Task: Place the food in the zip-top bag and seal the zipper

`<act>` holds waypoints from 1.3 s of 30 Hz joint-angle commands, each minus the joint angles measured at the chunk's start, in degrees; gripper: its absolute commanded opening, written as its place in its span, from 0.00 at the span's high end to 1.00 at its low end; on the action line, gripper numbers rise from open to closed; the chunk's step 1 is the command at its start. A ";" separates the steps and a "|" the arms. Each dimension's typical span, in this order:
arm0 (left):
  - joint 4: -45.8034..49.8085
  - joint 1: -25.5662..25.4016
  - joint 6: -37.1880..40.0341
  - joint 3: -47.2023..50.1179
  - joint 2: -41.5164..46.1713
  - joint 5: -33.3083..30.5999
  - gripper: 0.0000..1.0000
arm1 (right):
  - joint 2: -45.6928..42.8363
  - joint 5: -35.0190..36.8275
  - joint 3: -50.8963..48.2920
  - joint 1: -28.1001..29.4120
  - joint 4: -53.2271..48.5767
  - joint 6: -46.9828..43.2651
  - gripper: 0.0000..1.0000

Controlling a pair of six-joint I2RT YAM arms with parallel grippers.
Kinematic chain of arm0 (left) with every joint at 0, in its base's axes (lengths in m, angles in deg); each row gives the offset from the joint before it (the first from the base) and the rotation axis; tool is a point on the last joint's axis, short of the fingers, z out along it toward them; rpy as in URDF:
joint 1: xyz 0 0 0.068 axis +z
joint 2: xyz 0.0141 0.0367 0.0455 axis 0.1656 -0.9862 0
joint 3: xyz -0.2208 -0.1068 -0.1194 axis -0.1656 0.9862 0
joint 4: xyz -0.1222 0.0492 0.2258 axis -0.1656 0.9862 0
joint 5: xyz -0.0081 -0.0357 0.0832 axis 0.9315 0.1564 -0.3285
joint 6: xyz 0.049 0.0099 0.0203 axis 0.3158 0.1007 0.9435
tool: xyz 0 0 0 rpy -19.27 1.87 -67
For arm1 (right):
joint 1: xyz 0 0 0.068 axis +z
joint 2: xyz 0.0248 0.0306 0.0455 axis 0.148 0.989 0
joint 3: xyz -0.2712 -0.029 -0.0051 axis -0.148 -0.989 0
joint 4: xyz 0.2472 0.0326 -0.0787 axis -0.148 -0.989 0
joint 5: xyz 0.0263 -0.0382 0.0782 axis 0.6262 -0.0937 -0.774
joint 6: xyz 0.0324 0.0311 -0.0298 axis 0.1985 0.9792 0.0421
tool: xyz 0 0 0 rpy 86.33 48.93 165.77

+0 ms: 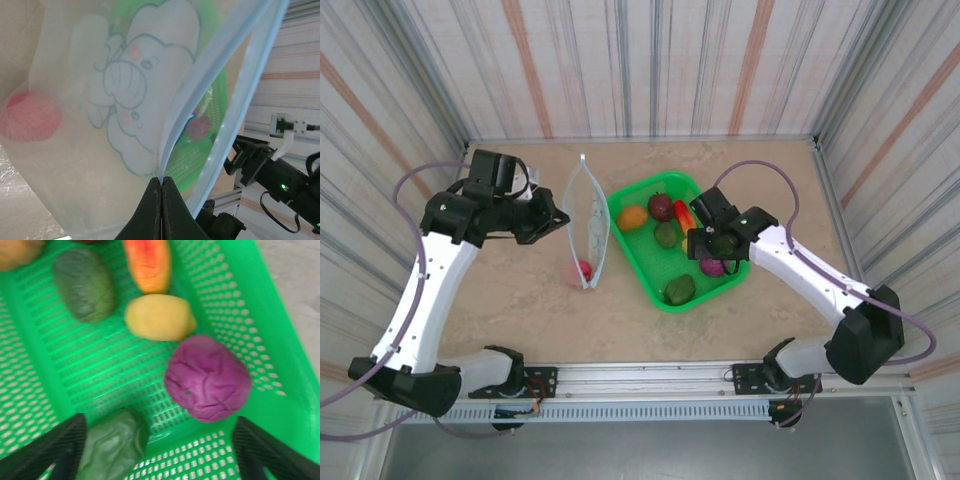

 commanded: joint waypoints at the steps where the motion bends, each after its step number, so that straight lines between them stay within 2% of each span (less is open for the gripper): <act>1: 7.06 -1.48 2.49 -5.74 0.15 -4.16 1.00 | 4.16 5.38 1.05 -0.78 -3.47 5.52 0.17; 4: 8.98 -2.45 0.36 -7.24 1.26 -6.10 1.00 | 6.07 3.13 0.55 -1.38 -1.80 5.96 0.09; 11: 13.34 -3.93 -0.45 -8.83 2.74 -4.42 1.00 | 9.56 3.71 -0.07 -1.77 -1.40 6.67 0.09; 17: 16.38 -7.31 1.13 -8.90 2.73 -6.92 1.00 | 11.30 4.73 -1.11 -2.27 -0.85 7.28 0.07; 18: 16.46 -7.80 1.23 -8.84 2.80 -7.94 1.00 | 11.49 4.66 -1.44 -2.37 -0.45 7.21 0.06; 19: 16.61 -8.09 1.31 -8.79 2.82 -8.64 1.00 | 11.76 4.80 -1.73 -2.47 -0.15 7.22 0.01; 20: 16.95 -8.20 1.43 -8.75 2.70 -9.09 1.00 | 11.97 4.90 -1.98 -2.61 0.37 7.26 0.01; 27: 11.26 -10.13 0.37 -1.47 0.86 -6.64 1.00 | 15.95 1.40 -2.97 -3.69 5.34 6.52 0.00; 33: 5.97 -10.61 -0.52 1.94 0.68 -5.34 1.00 | 17.80 -2.49 -4.18 -3.72 10.46 6.21 0.13; 39: 5.14 -10.61 -0.18 2.15 0.50 -5.01 1.00 | 15.02 0.06 -4.83 -3.78 10.46 5.24 0.25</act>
